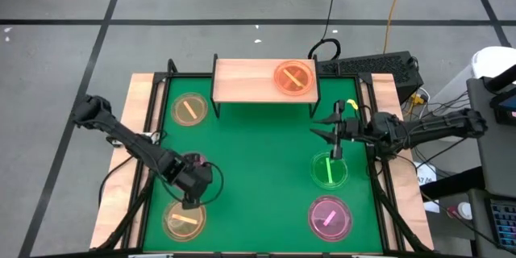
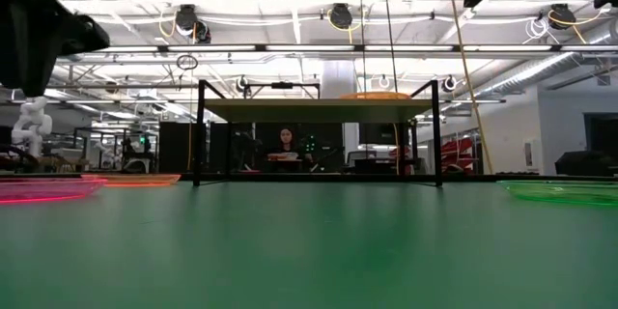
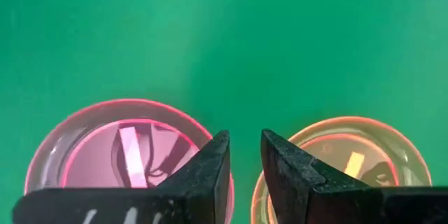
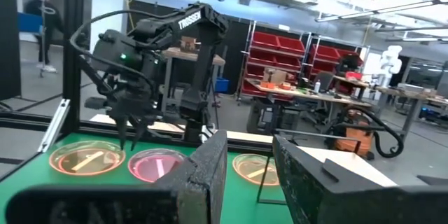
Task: Place and stack plates onto a shelf
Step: Stack the pink plate on top of the orange plate on the shelf
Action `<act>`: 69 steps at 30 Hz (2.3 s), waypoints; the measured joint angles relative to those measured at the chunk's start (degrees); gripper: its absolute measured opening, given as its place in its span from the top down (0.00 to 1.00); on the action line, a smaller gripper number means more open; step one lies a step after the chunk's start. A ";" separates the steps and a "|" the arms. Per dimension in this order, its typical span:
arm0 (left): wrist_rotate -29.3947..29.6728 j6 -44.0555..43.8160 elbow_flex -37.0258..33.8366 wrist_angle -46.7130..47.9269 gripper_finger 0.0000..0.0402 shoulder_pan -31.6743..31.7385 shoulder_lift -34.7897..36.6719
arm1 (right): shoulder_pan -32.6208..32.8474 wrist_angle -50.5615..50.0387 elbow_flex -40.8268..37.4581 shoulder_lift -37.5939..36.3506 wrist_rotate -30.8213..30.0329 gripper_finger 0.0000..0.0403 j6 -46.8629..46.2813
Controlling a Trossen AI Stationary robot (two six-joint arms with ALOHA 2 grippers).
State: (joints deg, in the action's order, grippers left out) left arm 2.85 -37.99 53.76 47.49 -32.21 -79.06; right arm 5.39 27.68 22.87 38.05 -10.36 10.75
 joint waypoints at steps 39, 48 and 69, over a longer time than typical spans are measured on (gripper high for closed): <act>-3.46 -19.11 9.73 10.07 0.78 4.89 -20.28 | 1.49 -1.03 0.06 0.02 -3.37 0.75 0.39; -3.87 -20.20 9.68 13.55 0.78 7.27 -23.49 | 1.49 -1.05 0.07 0.02 -3.38 0.75 0.39; -2.97 -25.08 7.86 13.84 0.78 7.94 -23.70 | 1.49 -1.38 0.07 0.02 -3.40 0.75 -0.66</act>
State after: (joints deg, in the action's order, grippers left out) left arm -0.12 -63.07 61.62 61.33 -24.27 -102.76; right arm 6.87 26.30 22.94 38.06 -13.76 10.09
